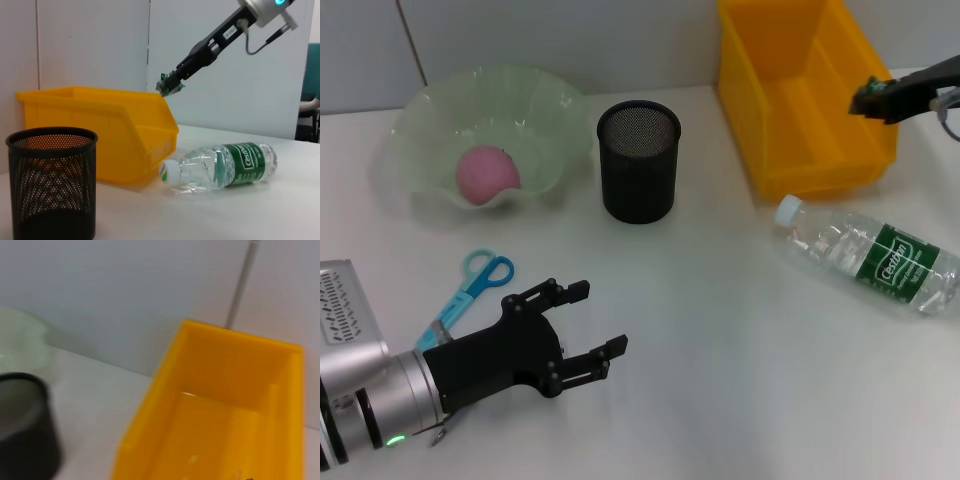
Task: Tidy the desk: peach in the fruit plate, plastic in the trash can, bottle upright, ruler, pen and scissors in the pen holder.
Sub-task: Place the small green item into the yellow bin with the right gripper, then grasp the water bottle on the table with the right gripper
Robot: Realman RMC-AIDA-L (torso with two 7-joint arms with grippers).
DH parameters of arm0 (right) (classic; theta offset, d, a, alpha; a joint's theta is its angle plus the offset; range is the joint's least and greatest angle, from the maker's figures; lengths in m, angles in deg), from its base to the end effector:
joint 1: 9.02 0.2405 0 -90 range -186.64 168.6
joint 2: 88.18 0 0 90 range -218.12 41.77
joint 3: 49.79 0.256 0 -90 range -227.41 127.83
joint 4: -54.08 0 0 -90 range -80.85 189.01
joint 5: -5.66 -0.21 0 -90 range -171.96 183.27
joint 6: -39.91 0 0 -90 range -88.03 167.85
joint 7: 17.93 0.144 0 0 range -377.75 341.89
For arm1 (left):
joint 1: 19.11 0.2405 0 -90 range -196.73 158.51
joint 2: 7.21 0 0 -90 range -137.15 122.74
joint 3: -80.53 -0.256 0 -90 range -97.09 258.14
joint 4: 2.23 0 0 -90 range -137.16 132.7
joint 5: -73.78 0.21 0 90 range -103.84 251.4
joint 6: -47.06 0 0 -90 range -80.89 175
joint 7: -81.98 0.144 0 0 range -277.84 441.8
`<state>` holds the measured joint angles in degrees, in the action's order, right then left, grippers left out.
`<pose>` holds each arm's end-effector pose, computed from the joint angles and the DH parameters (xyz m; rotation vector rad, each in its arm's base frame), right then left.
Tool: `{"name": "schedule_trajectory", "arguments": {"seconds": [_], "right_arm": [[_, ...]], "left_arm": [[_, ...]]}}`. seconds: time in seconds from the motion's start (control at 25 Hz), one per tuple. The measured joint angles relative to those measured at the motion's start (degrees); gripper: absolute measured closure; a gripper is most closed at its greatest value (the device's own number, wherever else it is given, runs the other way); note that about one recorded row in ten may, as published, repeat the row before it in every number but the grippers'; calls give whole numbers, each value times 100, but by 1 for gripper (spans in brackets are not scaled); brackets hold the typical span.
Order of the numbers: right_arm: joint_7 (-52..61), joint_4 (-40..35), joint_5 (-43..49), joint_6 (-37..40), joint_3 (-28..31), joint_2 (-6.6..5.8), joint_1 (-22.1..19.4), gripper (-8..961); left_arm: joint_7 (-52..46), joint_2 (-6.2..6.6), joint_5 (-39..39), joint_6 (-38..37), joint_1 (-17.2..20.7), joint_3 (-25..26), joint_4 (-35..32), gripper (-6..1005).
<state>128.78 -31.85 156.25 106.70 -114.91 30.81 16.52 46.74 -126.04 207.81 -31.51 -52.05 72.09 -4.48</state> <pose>0.2168 0.3932 0.0949 -2.0754 0.8919 -0.0253 -0.2773 0.2837 -0.0896 -2.6424 -0.3417 -0.7770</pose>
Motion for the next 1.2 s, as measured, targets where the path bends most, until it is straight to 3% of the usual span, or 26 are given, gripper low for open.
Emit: {"name": "schedule_trajectory", "arguments": {"seconds": [0.4, 0.68, 0.8, 1.0, 1.08, 1.16, 1.2], "right_arm": [[-298, 1412, 145, -1245, -25, -8, 478, 533], [-359, 1541, 142, -1298, -47, -3, 608, 401], [-360, 1361, 135, -1253, -60, 12, 558, 345], [-381, 449, -513, -770, -154, 9, 111, 187], [-463, -68, -943, -216, -71, -7, -117, 118], [-515, -556, -1097, 449, 105, -12, -265, 113], [-531, -968, -1104, 1287, 387, -15, -307, 110]], "left_arm": [[0, 0, -2, 0, -54, 0, 11, 187], [0, 0, -1, 4, -77, 0, 60, 187], [0, 0, 0, 7, -84, 4, 60, 187], [0, 0, 0, 9, -91, 11, 59, 187], [0, 0, -3, 9, -94, 13, 58, 187], [0, 1, -4, 9, -94, 6, 58, 187], [0, 0, -5, 8, -94, 3, 58, 187]]}}
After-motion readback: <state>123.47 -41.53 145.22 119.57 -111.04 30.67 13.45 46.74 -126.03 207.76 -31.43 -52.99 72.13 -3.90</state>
